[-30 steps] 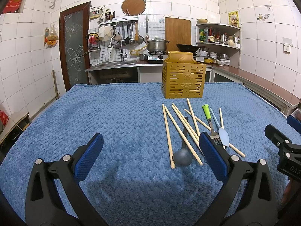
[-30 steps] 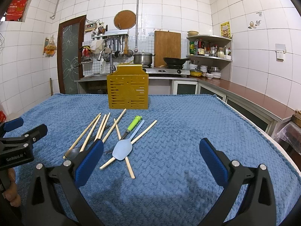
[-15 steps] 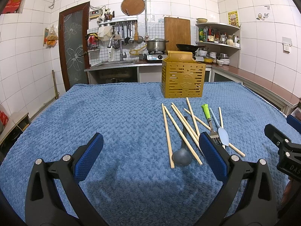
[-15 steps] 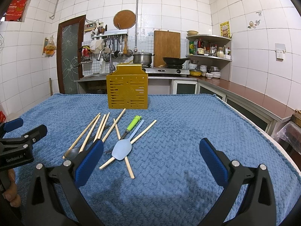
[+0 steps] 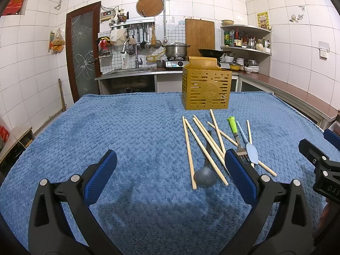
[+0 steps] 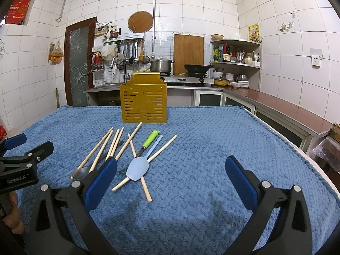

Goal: Organize utensils

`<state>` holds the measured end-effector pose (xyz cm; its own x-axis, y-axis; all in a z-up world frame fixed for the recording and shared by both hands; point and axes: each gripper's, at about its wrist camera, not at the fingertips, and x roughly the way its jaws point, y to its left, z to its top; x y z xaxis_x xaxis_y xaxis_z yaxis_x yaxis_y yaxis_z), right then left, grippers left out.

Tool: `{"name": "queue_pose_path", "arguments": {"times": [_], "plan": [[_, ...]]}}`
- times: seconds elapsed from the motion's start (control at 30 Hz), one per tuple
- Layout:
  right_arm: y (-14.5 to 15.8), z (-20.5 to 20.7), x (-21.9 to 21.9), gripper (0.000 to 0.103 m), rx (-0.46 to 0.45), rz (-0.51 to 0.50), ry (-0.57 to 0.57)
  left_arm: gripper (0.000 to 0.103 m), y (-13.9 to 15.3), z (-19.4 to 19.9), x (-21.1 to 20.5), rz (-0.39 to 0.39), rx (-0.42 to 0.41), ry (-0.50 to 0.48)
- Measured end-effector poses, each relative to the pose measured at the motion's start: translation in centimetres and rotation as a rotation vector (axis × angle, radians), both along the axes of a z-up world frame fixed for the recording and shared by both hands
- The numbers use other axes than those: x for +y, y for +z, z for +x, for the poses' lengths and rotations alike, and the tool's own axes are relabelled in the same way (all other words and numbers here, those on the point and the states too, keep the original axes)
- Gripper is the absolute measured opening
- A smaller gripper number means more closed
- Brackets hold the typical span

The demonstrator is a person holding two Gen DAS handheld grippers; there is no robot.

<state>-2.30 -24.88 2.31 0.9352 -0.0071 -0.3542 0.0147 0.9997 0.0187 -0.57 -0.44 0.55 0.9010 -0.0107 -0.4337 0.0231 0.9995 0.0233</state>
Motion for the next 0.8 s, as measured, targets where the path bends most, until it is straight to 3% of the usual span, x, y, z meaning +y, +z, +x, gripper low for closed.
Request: {"name": "queue_pose_path", "arguments": {"times": [0.63, 0.8], "plan": [[0.2, -0.2, -0.2, 0.099, -0.005, 0.002, 0.002, 0.098, -0.9, 0.6, 0.4, -0.001, 0.021, 0.005], [0.6, 0.6, -0.3, 0.099, 0.02, 0.023, 0.049, 0.098, -0.9, 1.4, 0.4, 0.01, 0.054, 0.019]]}}
